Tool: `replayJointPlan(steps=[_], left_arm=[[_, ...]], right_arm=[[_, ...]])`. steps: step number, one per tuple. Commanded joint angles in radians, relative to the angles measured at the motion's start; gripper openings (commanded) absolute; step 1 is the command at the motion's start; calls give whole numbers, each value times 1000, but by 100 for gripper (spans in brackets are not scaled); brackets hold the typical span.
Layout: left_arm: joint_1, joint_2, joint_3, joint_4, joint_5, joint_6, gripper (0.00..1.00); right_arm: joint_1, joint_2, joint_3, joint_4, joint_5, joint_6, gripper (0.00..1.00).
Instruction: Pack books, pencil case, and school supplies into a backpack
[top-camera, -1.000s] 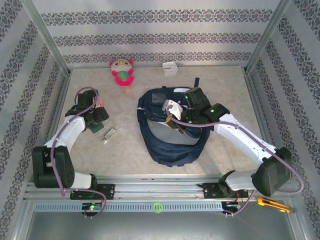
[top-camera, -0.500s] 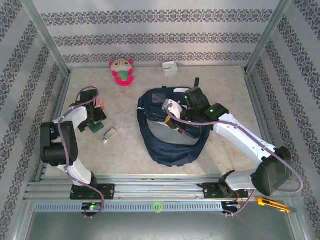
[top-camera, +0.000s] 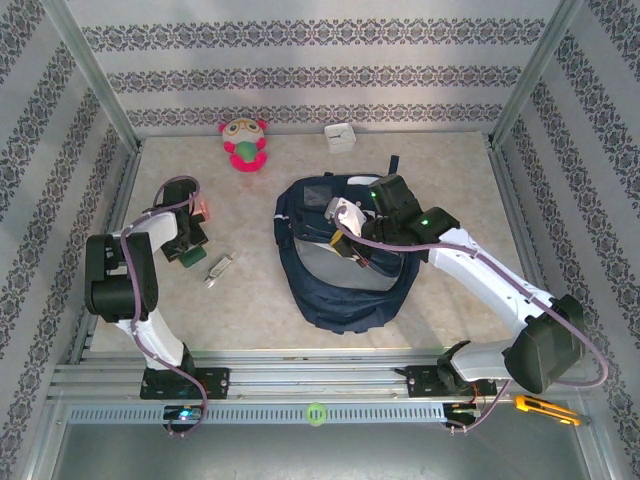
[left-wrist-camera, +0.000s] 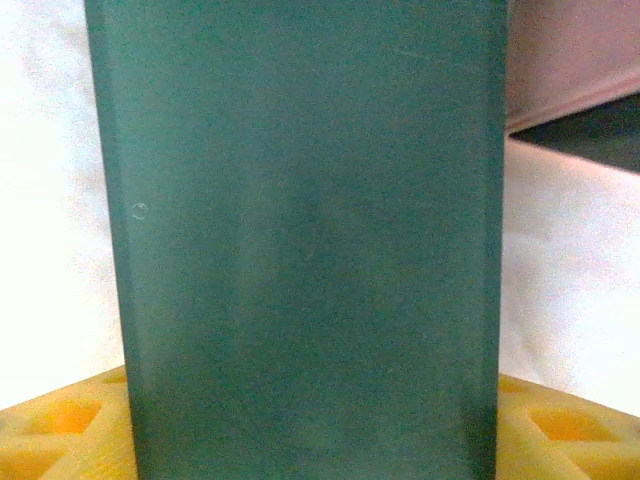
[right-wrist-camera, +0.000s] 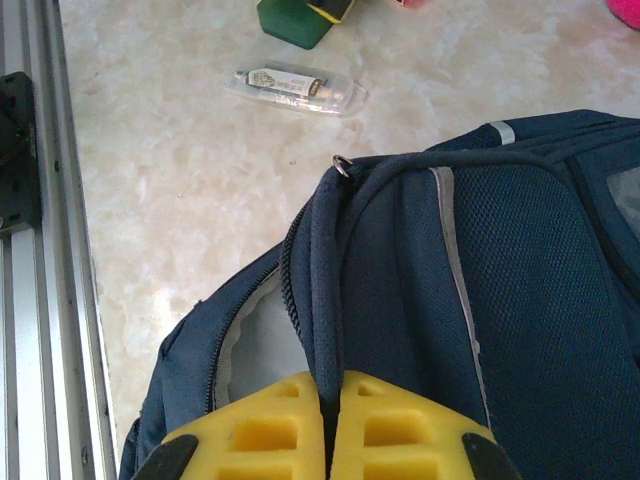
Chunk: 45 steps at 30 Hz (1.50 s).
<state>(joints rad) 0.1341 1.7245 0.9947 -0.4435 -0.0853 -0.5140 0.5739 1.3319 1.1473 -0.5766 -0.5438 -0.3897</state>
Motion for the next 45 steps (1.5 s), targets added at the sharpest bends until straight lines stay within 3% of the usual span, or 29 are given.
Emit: replayJointPlan(steps=[1, 6, 9, 15, 20, 25, 28, 39, 42, 45], left_arm=[[15, -108, -41, -4, -41, -4, 60], [14, -294, -97, -58, 6, 13, 55], [14, -426, -119, -93, 97, 57, 54], [13, -673, -144, -118, 410, 291, 44], [9, -816, -154, -121, 822, 489, 36], [-20, -889, -135, -251, 968, 588, 36], [-90, -893, -92, -410, 956, 689, 35], [-689, -720, 63, -556, 474, 560, 35], [-717, -642, 154, -642, 444, 466, 35], [-722, -586, 179, -711, 485, 336, 31]], right_arm=[[14, -36, 0, 58, -44, 35, 0], [4, -27, 16, 64, -47, 64, 0], [-14, -13, 33, 76, -39, 119, 0], [-72, 36, 97, 87, -51, 260, 0], [-109, 62, 126, 93, -77, 300, 0], [-125, 78, 147, 103, -90, 325, 0], [-133, 88, 156, 109, -110, 337, 0], [-146, 112, 187, 116, -112, 368, 0], [-151, 112, 193, 116, -111, 375, 0], [-153, 115, 198, 121, -120, 377, 0]])
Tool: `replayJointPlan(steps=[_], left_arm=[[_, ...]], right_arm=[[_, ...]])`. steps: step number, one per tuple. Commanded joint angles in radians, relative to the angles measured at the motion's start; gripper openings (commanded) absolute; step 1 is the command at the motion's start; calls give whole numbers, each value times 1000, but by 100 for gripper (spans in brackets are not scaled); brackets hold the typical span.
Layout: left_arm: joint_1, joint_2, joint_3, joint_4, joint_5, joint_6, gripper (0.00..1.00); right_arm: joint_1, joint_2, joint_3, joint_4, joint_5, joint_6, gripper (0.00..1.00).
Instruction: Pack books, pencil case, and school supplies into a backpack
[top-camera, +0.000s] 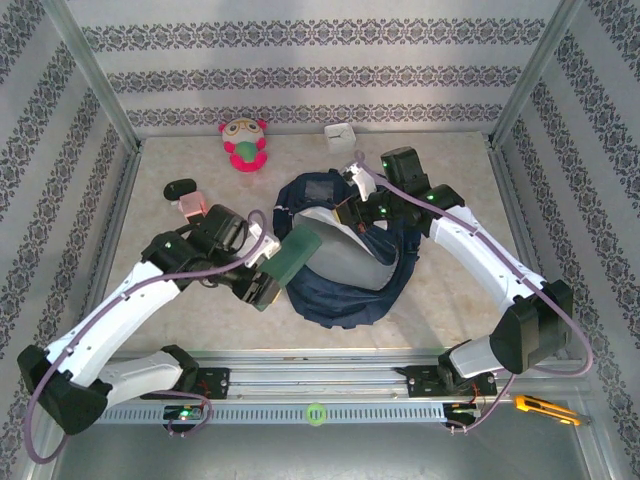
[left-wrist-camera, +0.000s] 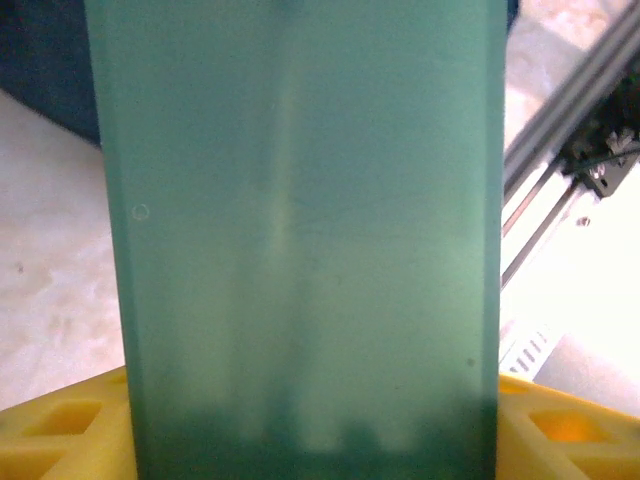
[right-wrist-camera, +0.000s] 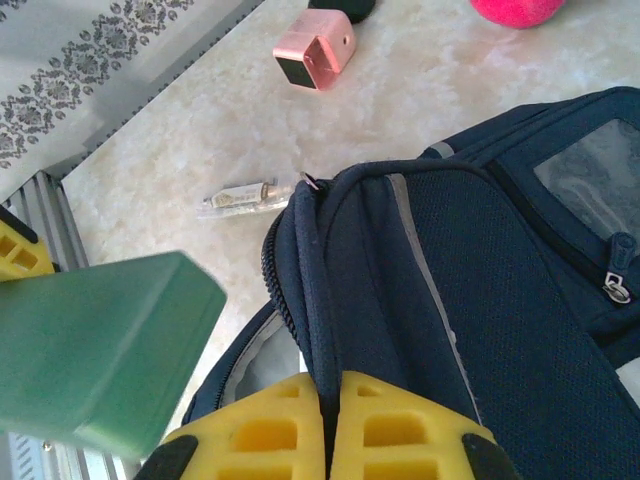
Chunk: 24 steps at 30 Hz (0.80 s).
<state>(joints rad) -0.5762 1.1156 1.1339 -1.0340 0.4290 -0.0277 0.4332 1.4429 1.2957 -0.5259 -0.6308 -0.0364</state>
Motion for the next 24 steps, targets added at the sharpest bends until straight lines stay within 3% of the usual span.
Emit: replayJointPlan(steps=[1, 9, 14, 24], left_arm=[[-19, 39, 40, -134, -23, -198, 28], [-101, 144, 110, -100, -59, -446, 27], [-101, 184, 135, -34, -45, -478, 27], [-119, 452, 266, 45, -75, -427, 31]], right_arm=[[-14, 5, 51, 71, -38, 26, 0], [-14, 19, 45, 102, -79, 54, 0], [-13, 20, 38, 124, -101, 79, 0], [2, -15, -20, 152, -144, 47, 0]])
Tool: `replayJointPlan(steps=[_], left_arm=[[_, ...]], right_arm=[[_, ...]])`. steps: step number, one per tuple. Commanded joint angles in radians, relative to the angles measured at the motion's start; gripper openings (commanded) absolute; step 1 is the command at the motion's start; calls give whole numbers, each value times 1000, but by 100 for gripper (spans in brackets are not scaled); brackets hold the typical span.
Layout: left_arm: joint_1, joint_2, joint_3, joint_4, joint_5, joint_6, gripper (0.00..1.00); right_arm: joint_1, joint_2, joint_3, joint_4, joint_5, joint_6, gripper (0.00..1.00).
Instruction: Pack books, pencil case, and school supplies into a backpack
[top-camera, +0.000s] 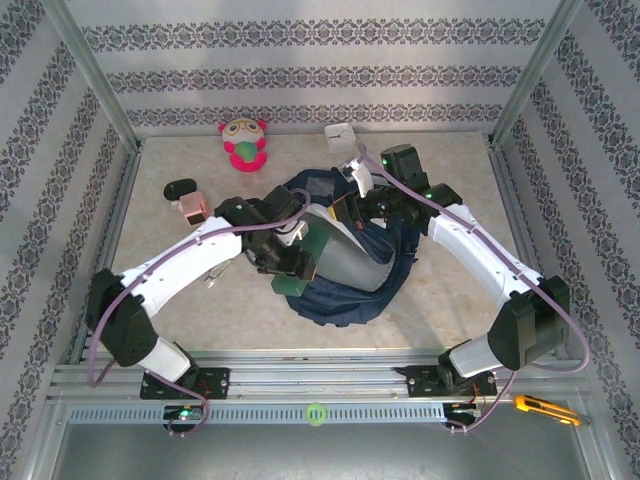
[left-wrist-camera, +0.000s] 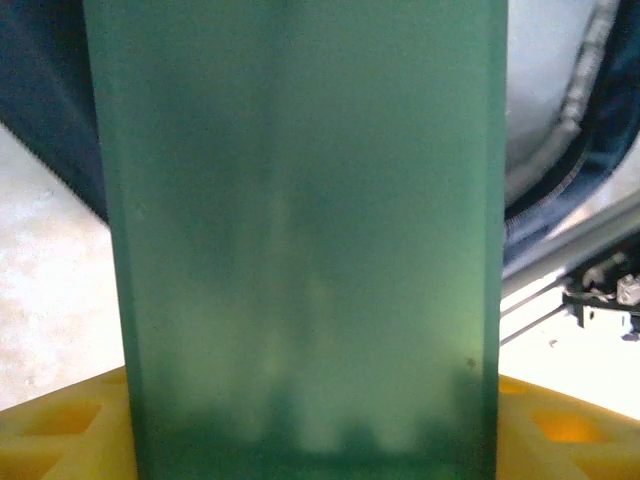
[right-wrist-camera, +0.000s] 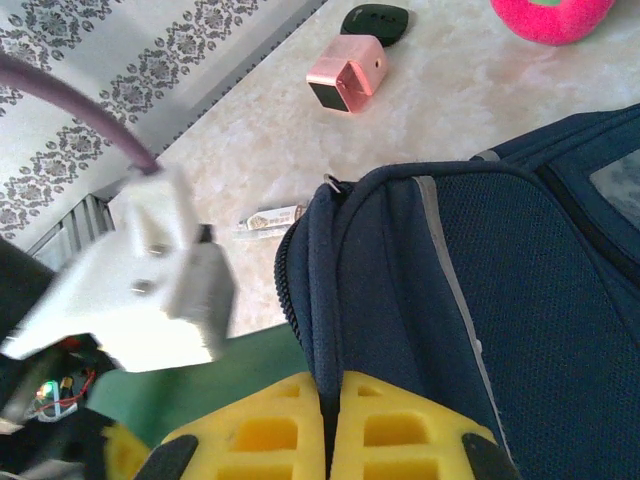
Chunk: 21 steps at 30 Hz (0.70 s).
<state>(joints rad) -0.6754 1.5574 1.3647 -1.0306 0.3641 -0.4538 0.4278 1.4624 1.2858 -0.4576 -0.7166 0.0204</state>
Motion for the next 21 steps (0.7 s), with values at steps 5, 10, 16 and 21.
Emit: replayJointPlan(steps=[5, 10, 16, 21], left_arm=[[-19, 47, 17, 123, -1, -6, 32], [-19, 41, -29, 223, 31, -41, 31], [-19, 49, -41, 258, 39, -46, 32], [-19, 59, -41, 240, 55, -37, 31]], right_arm=[[8, -76, -59, 82, -24, -39, 20], [16, -228, -216, 78, 106, -164, 55], [95, -415, -434, 82, 281, -364, 68], [123, -362, -476, 149, 375, -391, 67]])
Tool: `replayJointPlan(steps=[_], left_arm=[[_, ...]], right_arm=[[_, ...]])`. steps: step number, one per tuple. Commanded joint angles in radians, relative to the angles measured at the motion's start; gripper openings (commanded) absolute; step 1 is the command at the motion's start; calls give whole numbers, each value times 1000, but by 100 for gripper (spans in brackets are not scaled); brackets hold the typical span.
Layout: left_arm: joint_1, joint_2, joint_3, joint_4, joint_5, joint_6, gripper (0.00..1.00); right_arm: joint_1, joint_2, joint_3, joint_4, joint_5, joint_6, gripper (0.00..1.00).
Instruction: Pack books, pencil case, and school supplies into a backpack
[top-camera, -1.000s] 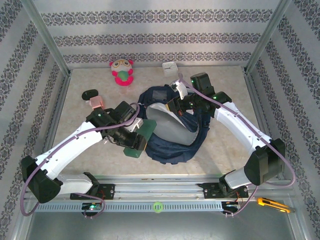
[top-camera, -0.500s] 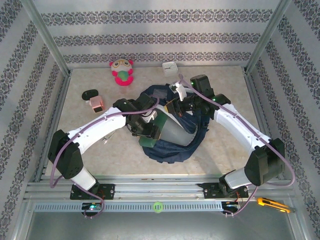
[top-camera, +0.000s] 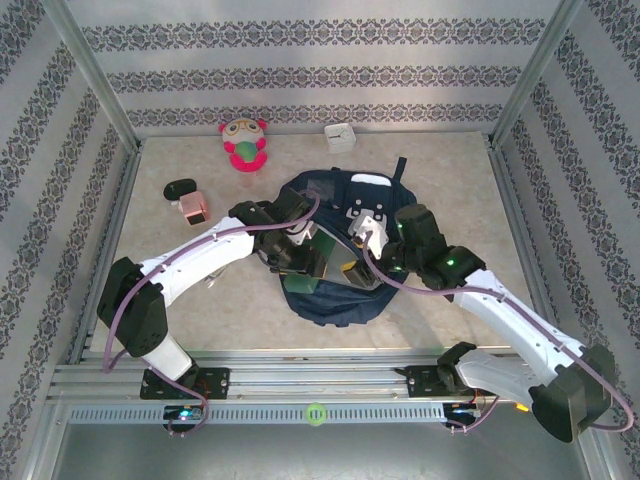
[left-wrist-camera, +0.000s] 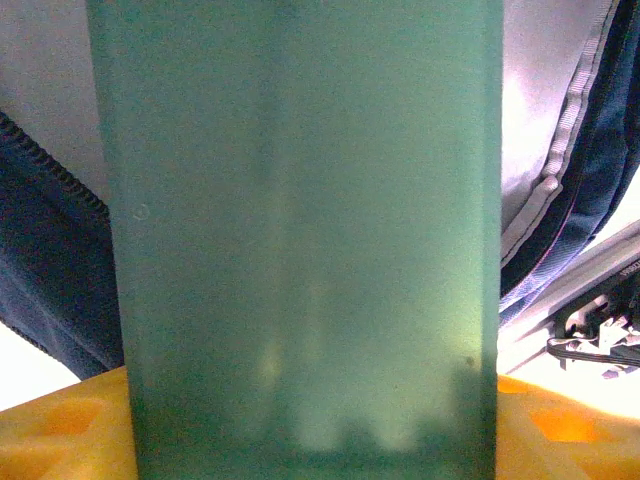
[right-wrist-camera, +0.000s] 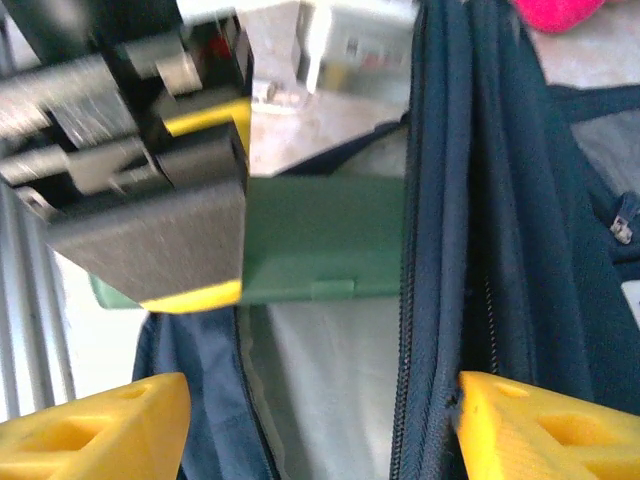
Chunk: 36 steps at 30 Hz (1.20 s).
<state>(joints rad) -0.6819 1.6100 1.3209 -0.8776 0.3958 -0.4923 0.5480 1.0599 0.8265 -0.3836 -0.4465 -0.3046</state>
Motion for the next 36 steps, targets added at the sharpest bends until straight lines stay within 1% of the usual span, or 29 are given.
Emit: replayJointPlan(steps=[1, 3, 4, 6, 8, 12, 14, 16, 21, 25, 28, 30, 31, 33, 36], left_arm=[[-13, 5, 2, 80, 24, 5, 32], [-12, -1, -7, 62, 19, 9, 32], [-13, -5, -14, 59, 17, 9, 32], [-13, -14, -32, 65, 14, 2, 33], [-15, -20, -45, 75, 17, -9, 39], [-25, -22, -56, 115, 3, -22, 50], [-30, -13, -55, 123, -2, -18, 54], [-31, -1, -51, 132, -12, -13, 60], [-33, -23, -41, 148, -52, -5, 83], [-33, -91, -68, 182, -91, 4, 91], [-33, -172, -121, 226, -120, 18, 91], [-34, -253, -188, 277, -127, 33, 88], [-33, -294, -224, 302, -119, 50, 86], [-33, -392, -320, 352, -117, 99, 79], [-34, -539, -473, 438, -138, 210, 72]], right_arm=[[3, 61, -15, 89, 126, -67, 66], [3, 105, -10, 131, 171, -74, 59], [3, 118, -5, 147, 187, -76, 52], [-1, 132, 20, 164, 198, -76, 23], [-9, 119, 50, 164, 149, -74, 0], [-32, 76, 83, 219, 53, 0, 0], [-36, 76, 98, 238, 24, 44, 0], [-36, 85, 116, 238, 21, 77, 0], [-42, 104, 140, 251, 45, 133, 0], [-52, 113, 147, 259, 33, 148, 0], [-56, 115, 152, 260, 24, 153, 0], [-59, 110, 152, 262, 17, 157, 0], [-59, 107, 151, 262, 16, 159, 0], [-60, 100, 146, 261, 7, 160, 0], [-62, 90, 136, 262, -9, 158, 0]])
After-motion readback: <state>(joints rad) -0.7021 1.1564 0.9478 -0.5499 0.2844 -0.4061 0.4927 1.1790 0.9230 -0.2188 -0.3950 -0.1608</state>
